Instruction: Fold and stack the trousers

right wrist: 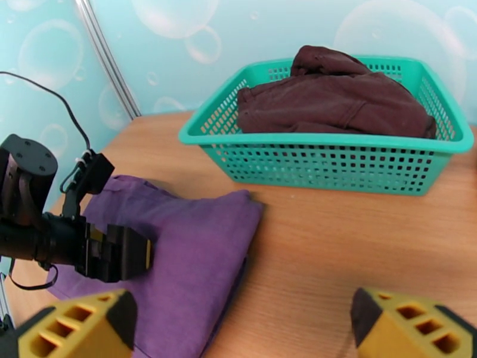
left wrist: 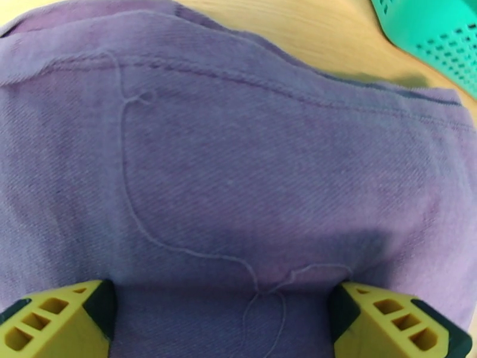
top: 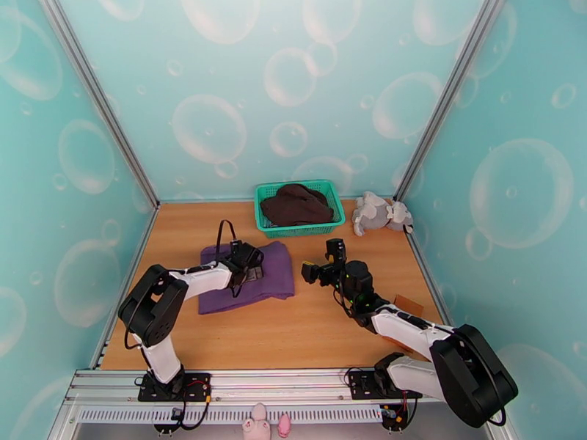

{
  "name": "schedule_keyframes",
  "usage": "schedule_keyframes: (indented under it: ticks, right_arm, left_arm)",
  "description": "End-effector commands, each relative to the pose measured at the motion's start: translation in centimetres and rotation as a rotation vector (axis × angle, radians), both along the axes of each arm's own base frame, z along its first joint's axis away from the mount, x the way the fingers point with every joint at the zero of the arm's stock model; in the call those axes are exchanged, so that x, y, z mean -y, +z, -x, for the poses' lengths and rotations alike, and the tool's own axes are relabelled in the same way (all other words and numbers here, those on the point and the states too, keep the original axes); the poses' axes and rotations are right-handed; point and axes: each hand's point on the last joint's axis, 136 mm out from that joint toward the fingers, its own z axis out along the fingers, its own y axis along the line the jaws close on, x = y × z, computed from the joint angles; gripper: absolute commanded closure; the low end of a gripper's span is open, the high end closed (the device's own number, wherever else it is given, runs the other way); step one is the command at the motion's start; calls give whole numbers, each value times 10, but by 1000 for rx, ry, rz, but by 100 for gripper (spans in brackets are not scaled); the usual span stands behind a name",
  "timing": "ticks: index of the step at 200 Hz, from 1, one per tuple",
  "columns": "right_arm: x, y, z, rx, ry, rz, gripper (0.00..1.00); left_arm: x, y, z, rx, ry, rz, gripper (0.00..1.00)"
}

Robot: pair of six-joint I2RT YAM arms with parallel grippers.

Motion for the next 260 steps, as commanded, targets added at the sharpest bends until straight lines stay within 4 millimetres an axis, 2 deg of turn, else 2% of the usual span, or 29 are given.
schedule_keyframes:
  ticks: [1, 25, 37, 42, 47, 67, 100, 140, 170, 201, 239, 260]
  right_arm:
    - [-4, 6, -4, -7, 6, -30, 1]
    - [-7, 4, -5, -16, 20, -35, 1]
    - [-7, 3, -5, -21, 21, -33, 1]
    - [-7, 2, -5, -22, 19, -32, 1]
    - [-7, 3, -5, -21, 18, -31, 1]
    - [-7, 3, -5, -19, 19, -32, 1]
    - [-5, 6, -5, -15, 15, -35, 1]
    - [-2, 9, -4, -6, 7, -38, 1]
    - [-2, 7, -5, -11, 6, -35, 1]
    - [-2, 7, -6, -10, 6, -33, 1]
    - [-2, 7, -6, -9, 8, -31, 1]
    - [-1, 9, -6, -4, 4, -28, 1]
  left_arm:
    - [-75, -67, 75, -315, 134, -112, 1]
    - [-81, -65, 61, -313, 136, -24, 0]
    - [-83, -60, 49, -308, 149, -15, 1]
    - [-86, -62, 49, -316, 157, -25, 1]
    - [-83, -54, 35, -294, 166, -17, 1]
    - [-84, -48, 15, -329, 184, -18, 1]
    - [-87, -24, -15, -301, 172, -39, 1]
    - [-115, -27, -23, -352, 128, -55, 1]
    - [-133, -29, -39, -347, 109, -69, 1]
    - [-146, -30, -67, -313, 100, -80, 1]
    - [-166, -25, -111, -267, 93, -127, 1]
    - [-171, -24, -133, -250, 103, -124, 0]
